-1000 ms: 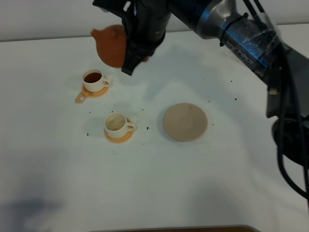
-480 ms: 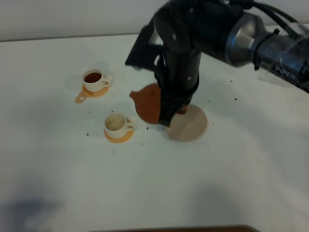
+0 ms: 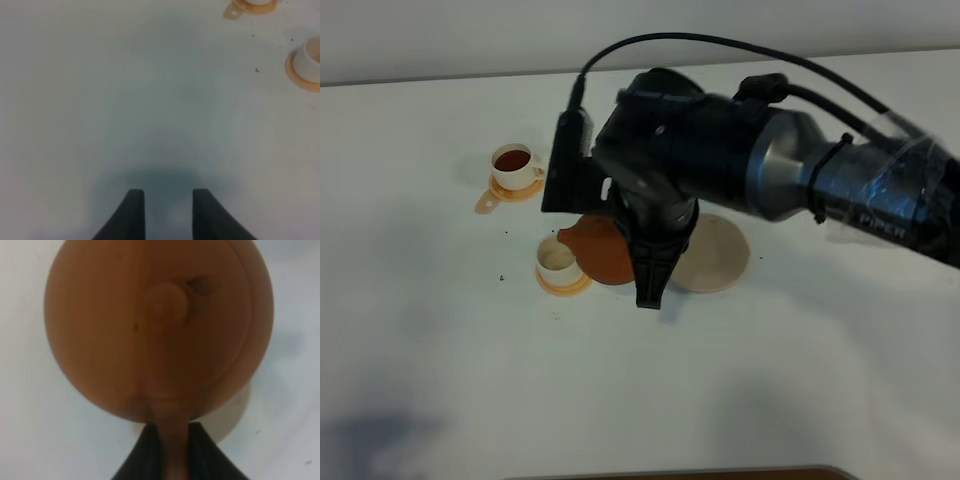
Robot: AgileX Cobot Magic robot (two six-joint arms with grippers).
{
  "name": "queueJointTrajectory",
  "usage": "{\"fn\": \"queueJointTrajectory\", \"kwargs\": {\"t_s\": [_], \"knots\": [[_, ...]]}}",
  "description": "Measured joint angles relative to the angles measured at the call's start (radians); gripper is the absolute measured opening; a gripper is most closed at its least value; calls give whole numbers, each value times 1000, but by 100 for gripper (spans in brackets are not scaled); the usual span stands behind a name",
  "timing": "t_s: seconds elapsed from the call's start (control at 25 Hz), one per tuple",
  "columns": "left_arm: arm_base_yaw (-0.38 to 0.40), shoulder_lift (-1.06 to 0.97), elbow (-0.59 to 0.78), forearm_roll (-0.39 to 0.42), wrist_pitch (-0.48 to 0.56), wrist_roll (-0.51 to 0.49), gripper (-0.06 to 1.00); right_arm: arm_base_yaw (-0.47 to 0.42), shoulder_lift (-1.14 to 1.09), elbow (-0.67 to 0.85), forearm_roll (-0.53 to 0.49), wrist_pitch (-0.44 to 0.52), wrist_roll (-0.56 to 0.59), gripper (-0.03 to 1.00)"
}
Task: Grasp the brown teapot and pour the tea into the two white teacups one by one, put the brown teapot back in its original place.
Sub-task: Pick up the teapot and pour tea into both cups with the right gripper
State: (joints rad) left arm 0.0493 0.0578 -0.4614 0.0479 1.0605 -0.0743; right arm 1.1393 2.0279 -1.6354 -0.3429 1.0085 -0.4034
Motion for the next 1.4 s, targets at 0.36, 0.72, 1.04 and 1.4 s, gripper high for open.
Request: {"fn": "queueJointTrajectory", "kwargs": {"t_s": [0.36, 0.72, 1.04, 1.4], "knots": [[0, 0, 0, 0, 0, 0, 28, 28, 92, 2, -214, -26, 14, 13], [0, 0, 0, 0, 0, 0, 28, 45, 109, 2, -304, -45, 34, 13], [0, 0, 0, 0, 0, 0, 28, 77, 109, 2, -418, -61, 34, 13], [0, 0, 0, 0, 0, 0, 28, 112, 145, 1, -527, -50, 34, 13]]}}
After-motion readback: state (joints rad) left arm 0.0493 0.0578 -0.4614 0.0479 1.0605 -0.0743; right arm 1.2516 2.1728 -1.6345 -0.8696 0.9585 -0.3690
